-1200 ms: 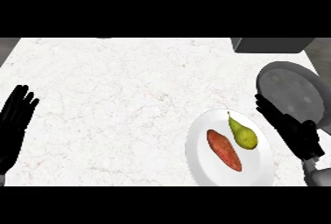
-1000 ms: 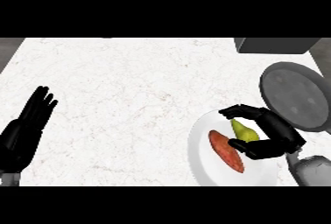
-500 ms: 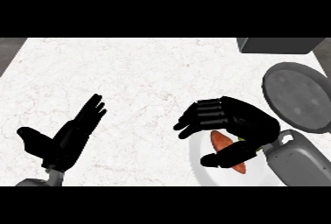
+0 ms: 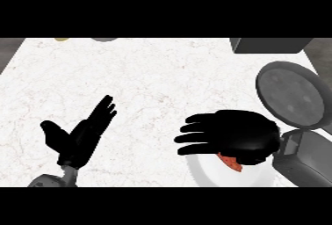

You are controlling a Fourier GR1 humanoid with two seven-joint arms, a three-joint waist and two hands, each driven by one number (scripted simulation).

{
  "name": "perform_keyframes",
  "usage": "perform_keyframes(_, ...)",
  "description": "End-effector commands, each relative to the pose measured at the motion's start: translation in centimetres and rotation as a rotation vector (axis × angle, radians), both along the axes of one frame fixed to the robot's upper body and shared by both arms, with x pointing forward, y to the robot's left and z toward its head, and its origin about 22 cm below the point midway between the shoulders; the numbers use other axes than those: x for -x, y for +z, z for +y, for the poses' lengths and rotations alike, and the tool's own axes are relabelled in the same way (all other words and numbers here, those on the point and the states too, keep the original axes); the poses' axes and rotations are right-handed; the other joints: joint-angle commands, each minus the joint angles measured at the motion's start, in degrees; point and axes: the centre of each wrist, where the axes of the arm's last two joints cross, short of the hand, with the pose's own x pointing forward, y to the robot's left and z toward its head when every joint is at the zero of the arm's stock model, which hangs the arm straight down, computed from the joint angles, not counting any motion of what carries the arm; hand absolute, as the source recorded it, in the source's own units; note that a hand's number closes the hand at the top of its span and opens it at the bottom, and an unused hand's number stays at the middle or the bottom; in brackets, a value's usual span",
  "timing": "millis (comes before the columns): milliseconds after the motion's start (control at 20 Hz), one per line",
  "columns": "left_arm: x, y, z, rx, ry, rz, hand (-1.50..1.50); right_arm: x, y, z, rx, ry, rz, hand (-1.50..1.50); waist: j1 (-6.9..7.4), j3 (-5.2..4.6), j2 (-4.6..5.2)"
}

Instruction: Pick the sweet potato from the plate and place it in the pan

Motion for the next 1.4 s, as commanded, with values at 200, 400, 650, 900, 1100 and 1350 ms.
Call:
perform_keyframes(200,-0.3,-1.2,-0.2,0.006,0.008,0.006,0.0,5.3,0.7,3.2,0.455,-0.06,-0.383,-1.5,-1.27,-0.11,-0.23)
perform_keyframes(400,-0.2,0.6,-0.7,0.003,0.016,-0.002,0.0,8.4,-3.4,3.1,0.683,-0.084,-0.444,-1.5,-0.59,0.1,-0.17)
perform_keyframes(650,-0.9,0.1,0.3,-0.005,0.019,-0.001,0.0,11.8,-4.8,5.2,0.767,-0.159,-0.491,-1.5,-0.02,0.1,0.45)
perform_keyframes(900,0.2,-0.1,-1.4,0.004,-0.003,-0.014,0.0,15.2,-7.4,5.9,0.759,-0.199,-0.457,-1.5,0.35,0.14,0.54)
perform_keyframes(1100,-2.0,0.4,-2.1,0.006,0.003,-0.002,0.0,13.9,-9.0,4.2,0.743,-0.22,-0.5,-1.5,0.26,0.16,0.65)
perform_keyframes(1350,0.6,-0.3,-2.4,-0.003,-0.012,-0.013,0.0,11.4,-7.6,2.8,0.751,-0.223,-0.626,-1.5,0.59,0.16,0.59)
